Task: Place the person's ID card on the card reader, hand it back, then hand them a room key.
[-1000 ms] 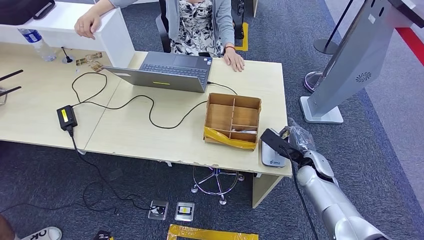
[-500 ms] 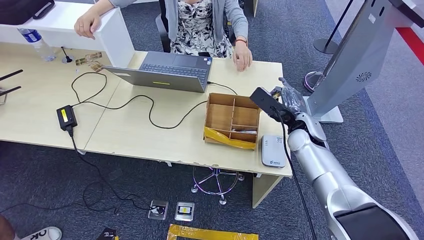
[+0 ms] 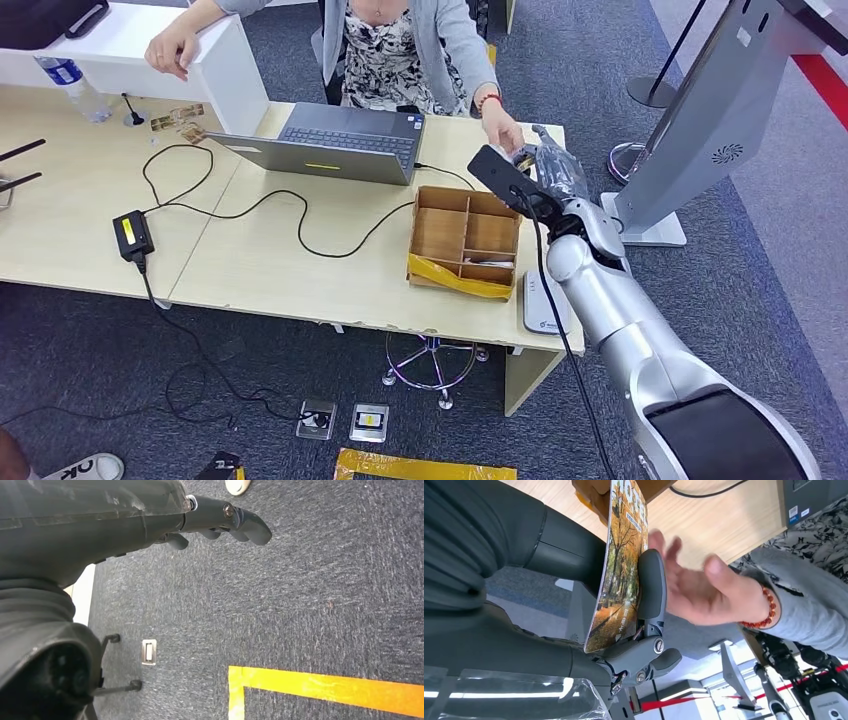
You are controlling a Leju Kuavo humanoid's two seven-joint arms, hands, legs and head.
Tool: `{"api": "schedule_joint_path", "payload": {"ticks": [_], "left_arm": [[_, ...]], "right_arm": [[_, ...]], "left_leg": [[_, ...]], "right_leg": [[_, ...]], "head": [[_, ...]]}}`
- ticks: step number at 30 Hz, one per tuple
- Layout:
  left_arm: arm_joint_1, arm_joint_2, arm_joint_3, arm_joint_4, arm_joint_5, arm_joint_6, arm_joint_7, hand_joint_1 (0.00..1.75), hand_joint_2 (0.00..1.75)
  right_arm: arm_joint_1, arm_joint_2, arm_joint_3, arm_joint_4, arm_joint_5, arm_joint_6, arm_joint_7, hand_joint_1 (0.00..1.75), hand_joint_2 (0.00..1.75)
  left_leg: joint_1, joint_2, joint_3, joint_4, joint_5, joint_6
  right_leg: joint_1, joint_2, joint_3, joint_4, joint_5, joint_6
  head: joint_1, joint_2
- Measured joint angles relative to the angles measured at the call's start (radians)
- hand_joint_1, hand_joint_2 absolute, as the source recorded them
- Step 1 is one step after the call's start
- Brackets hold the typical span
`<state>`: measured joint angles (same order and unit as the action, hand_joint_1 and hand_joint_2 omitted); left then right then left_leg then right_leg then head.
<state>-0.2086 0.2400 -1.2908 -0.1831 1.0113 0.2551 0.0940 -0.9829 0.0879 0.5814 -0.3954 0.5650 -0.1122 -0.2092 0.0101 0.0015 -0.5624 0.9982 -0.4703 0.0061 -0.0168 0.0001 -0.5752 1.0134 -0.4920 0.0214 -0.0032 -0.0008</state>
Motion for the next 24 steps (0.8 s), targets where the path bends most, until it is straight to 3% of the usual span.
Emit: {"api": "schedule_joint_path", "payload": {"ticks": [14,16,18,20,24], "left_arm": [[-0.018,0.000,-0.033,0.000,-0.025,-0.025,0.027,0.00,0.00],[-0.021,0.000,-0.037,0.000,-0.027,-0.029,0.027,0.00,0.00],[-0.023,0.000,-0.042,0.000,-0.031,-0.033,0.027,0.00,0.00],[-0.023,0.000,-0.046,0.000,-0.034,-0.036,0.027,0.00,0.00],[-0.023,0.001,-0.049,0.000,-0.035,-0.040,0.027,0.00,0.00]], "right_arm": [[0.004,0.002,0.000,0.013,0.000,-0.029,0.031,1.75,1.75],[0.004,0.002,0.000,0.013,0.003,-0.035,0.033,1.03,1.75],[0.005,0.001,0.000,0.013,0.007,-0.042,0.034,0.16,0.87],[0.007,0.001,0.000,0.013,0.009,-0.047,0.028,0.00,0.00],[0.010,0.000,0.000,0.013,0.005,-0.030,0.012,0.00,0.00]], "left_leg": [[0.000,0.000,0.000,0.000,0.000,0.000],[0.000,0.000,0.000,0.000,0.000,0.000],[0.000,0.000,0.000,0.000,0.000,0.000],[0.000,0.000,0.000,0.000,0.000,0.000],[0.000,0.000,0.000,0.000,0.000,0.000]], "right_leg": [[0.000,0.000,0.000,0.000,0.000,0.000],[0.000,0.000,0.000,0.000,0.000,0.000],[0.000,0.000,0.000,0.000,0.000,0.000],[0.000,0.000,0.000,0.000,0.000,0.000],[0.000,0.001,0.000,0.000,0.000,0.000]], "head": [[0.000,0.000],[0.000,0.000],[0.000,0.000],[0.000,0.000],[0.000,0.000]]}}
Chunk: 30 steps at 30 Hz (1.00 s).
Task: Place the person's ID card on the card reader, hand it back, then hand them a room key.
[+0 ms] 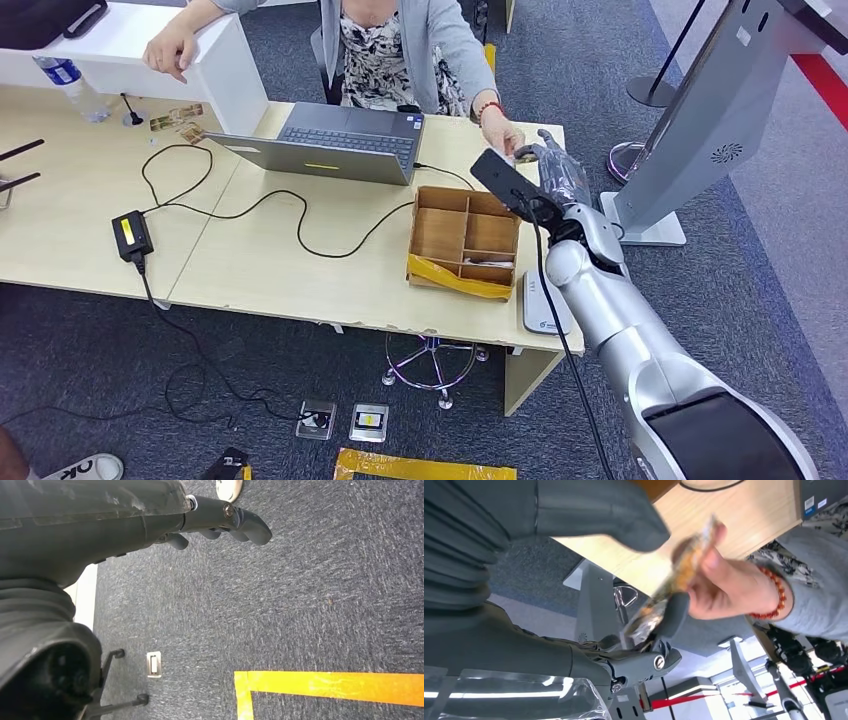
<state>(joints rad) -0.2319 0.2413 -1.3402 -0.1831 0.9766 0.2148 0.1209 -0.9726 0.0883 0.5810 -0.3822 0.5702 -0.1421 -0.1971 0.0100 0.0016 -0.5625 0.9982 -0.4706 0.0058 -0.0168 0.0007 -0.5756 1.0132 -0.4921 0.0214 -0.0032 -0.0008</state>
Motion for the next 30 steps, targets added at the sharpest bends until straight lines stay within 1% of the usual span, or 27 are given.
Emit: {"api": "schedule_joint_path", "payload": {"ticks": [3,10,14,17,21,26,30], "left_arm": [[0.000,0.001,-0.004,0.000,0.000,-0.004,0.000,0.00,0.00],[0.001,0.002,-0.012,0.000,0.012,-0.005,-0.001,0.00,0.00],[0.011,0.002,-0.012,0.000,0.021,-0.008,-0.003,0.00,0.00],[0.025,0.002,-0.012,0.000,0.030,-0.006,-0.003,0.00,0.00],[0.043,0.001,-0.012,0.000,0.053,0.006,-0.009,0.00,0.00],[0.053,-0.003,-0.012,0.000,0.074,0.022,-0.025,0.00,0.00],[0.055,-0.007,-0.012,0.000,0.082,0.033,-0.040,0.00,0.00]], "right_arm": [[0.001,0.000,0.000,0.000,-0.002,0.008,-0.006,0.00,0.00],[0.005,-0.008,0.000,-0.008,0.014,-0.009,-0.004,0.00,0.00],[0.041,-0.045,-0.002,-0.059,0.014,-0.014,-0.001,0.00,0.00],[0.094,-0.085,-0.003,-0.134,0.012,0.014,0.044,0.00,0.00],[0.182,-0.144,-0.002,-0.275,0.003,0.065,0.124,0.00,1.75],[0.271,-0.196,0.001,-0.443,-0.015,0.077,0.173,0.00,1.75],[0.326,-0.220,0.005,-0.554,-0.039,0.074,0.192,0.00,1.75]], "left_leg": [[0.000,0.000,0.000,0.000,0.000,0.000],[0.000,0.000,0.000,0.000,0.000,0.000],[0.000,0.000,0.000,0.000,0.000,0.000],[0.000,0.000,0.000,0.000,-0.001,0.000],[0.000,0.000,0.000,0.000,-0.001,0.000],[0.000,0.001,0.000,0.000,-0.001,0.000],[0.001,0.001,0.000,0.000,-0.001,0.000]], "right_leg": [[0.000,0.000,0.000,0.000,0.000,0.000],[0.000,0.000,0.000,0.000,0.000,0.000],[0.000,0.000,0.000,0.000,0.000,0.000],[0.000,0.000,0.000,-0.001,0.000,0.000],[0.000,0.000,0.000,-0.001,0.000,0.000],[0.000,0.000,0.000,-0.001,0.000,0.000],[0.000,0.000,0.000,-0.001,0.000,0.000]], "head": [[0.000,0.000],[0.000,0.000],[0.000,0.000],[0.000,0.000],[0.000,0.000],[0.000,0.000],[0.000,0.000]]}}
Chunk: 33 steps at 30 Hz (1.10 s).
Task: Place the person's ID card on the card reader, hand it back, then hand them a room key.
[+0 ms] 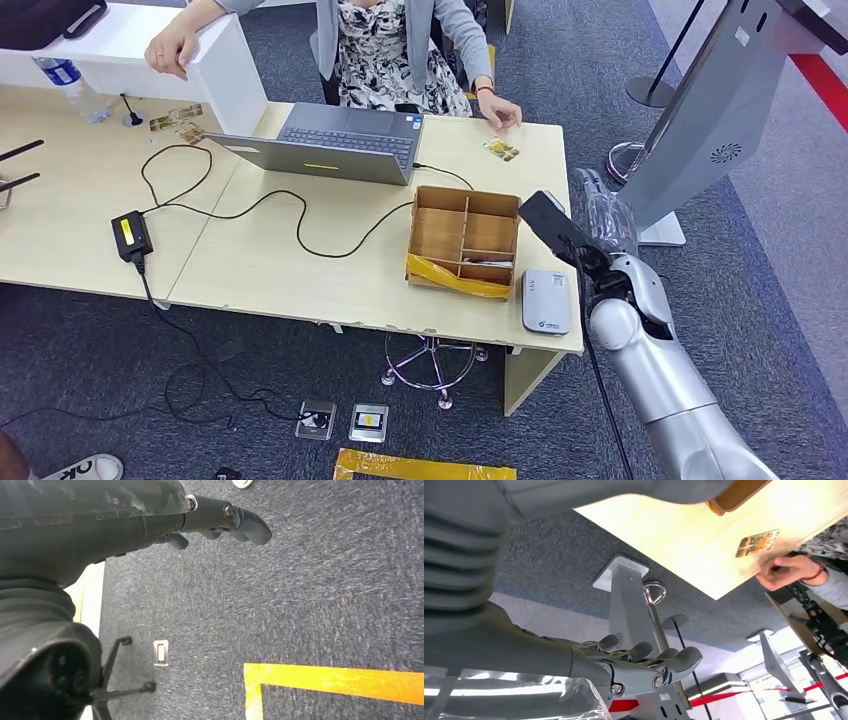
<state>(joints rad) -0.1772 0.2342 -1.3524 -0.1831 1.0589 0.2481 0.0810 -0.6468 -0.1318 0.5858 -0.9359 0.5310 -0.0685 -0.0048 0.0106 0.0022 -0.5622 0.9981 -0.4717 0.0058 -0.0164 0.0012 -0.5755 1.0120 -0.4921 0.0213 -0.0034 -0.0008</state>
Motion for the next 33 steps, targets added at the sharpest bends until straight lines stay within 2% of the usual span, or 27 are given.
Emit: {"api": "schedule_joint_path", "payload": {"ticks": [9,17,21,33], "left_arm": [[0.000,-0.002,0.000,0.000,0.000,0.012,-0.007,0.00,0.00],[-0.002,-0.002,0.000,0.000,0.003,0.012,0.015,0.00,0.00],[-0.002,-0.003,0.000,0.000,0.008,0.012,0.020,0.00,0.00],[-0.003,0.000,0.000,0.000,0.020,0.000,0.005,0.00,0.00]], "right_arm": [[0.070,-0.025,0.045,-0.134,-0.064,-0.037,0.007,0.00,1.75],[0.148,-0.020,0.110,-0.148,-0.025,-0.180,0.006,0.00,1.75],[0.186,-0.008,0.141,-0.148,0.010,-0.221,0.019,0.00,1.75],[0.277,0.010,0.172,-0.160,0.086,-0.230,0.099,0.00,1.75]], "left_leg": [[0.000,0.000,0.000,0.000,0.000,0.000],[0.000,0.000,-0.001,0.000,0.000,0.000],[0.000,0.000,-0.001,0.000,0.000,0.000],[0.000,0.000,-0.001,0.000,-0.001,-0.001]], "right_leg": [[0.000,0.000,0.000,0.000,0.000,0.000],[0.000,0.000,0.000,0.000,-0.001,-0.001],[0.000,0.000,0.000,0.000,-0.001,-0.001],[0.000,0.000,0.000,0.000,-0.001,-0.001]], "head": [[0.000,0.000],[0.000,0.000],[0.000,0.000],[0.000,0.000]]}}
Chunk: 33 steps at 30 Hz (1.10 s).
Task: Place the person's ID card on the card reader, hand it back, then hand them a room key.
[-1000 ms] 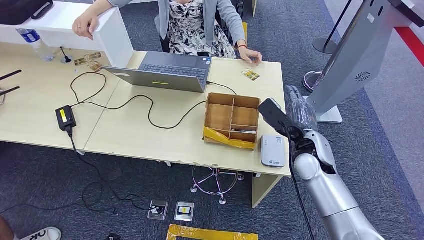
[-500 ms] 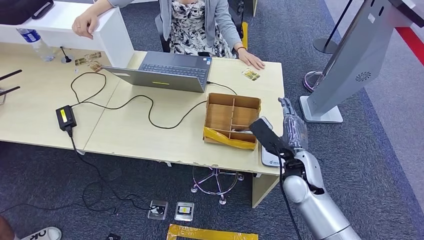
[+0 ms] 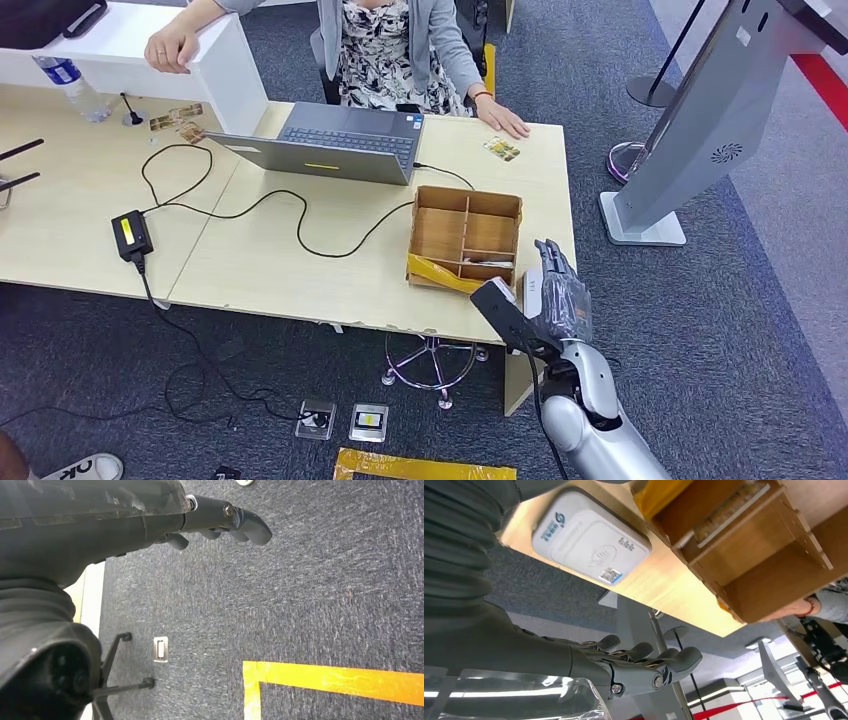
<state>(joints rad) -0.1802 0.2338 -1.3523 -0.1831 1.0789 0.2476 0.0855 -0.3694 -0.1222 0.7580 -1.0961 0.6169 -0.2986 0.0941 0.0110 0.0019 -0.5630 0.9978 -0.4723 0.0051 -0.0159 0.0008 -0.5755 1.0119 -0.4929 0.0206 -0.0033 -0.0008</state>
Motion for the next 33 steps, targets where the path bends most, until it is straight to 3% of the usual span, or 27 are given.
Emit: {"api": "schedule_joint_path", "payload": {"ticks": [10,19,33], "left_arm": [[-0.001,0.000,0.000,0.000,0.004,-0.010,-0.014,0.00,0.00],[-0.002,0.000,0.000,0.000,-0.013,-0.021,-0.016,0.00,0.00],[-0.005,0.000,0.000,0.000,-0.018,-0.020,-0.016,0.00,0.00]], "right_arm": [[0.034,0.027,0.000,-0.007,0.109,0.001,0.016,0.00,1.75],[-0.007,0.073,0.000,0.015,0.245,-0.004,0.019,0.00,1.75],[-0.047,0.125,0.000,0.105,0.265,0.017,0.012,0.00,1.75]], "left_leg": [[0.000,0.000,0.000,0.000,0.000,0.000],[0.000,0.000,0.000,0.000,0.000,0.000],[0.000,0.000,0.000,0.000,0.000,0.000]], "right_leg": [[0.000,0.000,0.000,0.000,0.000,0.000],[0.000,0.000,0.000,0.000,0.000,0.000],[0.000,0.000,0.000,0.000,0.000,0.000]], "head": [[0.000,0.000],[0.000,0.000],[0.000,0.000]]}}
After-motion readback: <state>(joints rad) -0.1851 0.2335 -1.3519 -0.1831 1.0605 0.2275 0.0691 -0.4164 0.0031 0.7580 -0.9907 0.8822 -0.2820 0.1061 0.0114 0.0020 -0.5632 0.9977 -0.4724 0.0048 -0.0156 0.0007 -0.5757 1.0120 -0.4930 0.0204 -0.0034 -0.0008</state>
